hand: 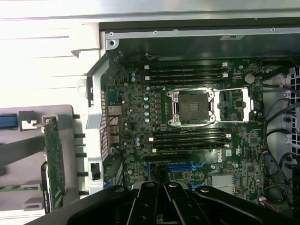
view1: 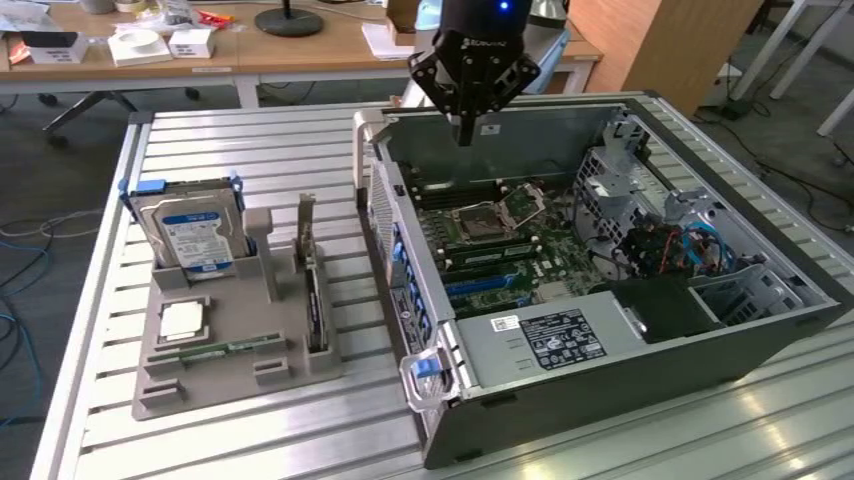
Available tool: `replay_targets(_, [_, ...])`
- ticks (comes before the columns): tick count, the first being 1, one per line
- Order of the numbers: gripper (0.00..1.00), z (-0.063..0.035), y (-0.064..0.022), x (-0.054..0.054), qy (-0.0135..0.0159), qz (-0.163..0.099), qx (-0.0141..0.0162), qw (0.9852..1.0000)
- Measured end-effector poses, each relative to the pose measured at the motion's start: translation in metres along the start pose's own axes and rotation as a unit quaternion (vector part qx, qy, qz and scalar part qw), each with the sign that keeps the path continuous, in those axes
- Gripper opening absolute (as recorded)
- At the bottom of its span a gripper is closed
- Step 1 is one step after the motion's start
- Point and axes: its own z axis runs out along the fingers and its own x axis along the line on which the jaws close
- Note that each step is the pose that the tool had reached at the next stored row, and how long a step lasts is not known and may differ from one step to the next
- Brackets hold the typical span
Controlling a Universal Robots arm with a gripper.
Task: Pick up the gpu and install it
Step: 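Reach for the gpu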
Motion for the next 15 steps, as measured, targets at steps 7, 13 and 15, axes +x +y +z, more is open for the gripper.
replay_targets(7, [0.1, -0.0004, -0.0015, 0.02, 0.0, 0.0, 0.0, 1.0])
replay_targets(13, [0.1, -0.001, -0.0032, 0.043, 0.0, 0.0, 0.0, 1.0])
replay_targets(15, [0.1, -0.0011, -0.0038, 0.051, 0.0, 0.0, 0.0, 1.0])
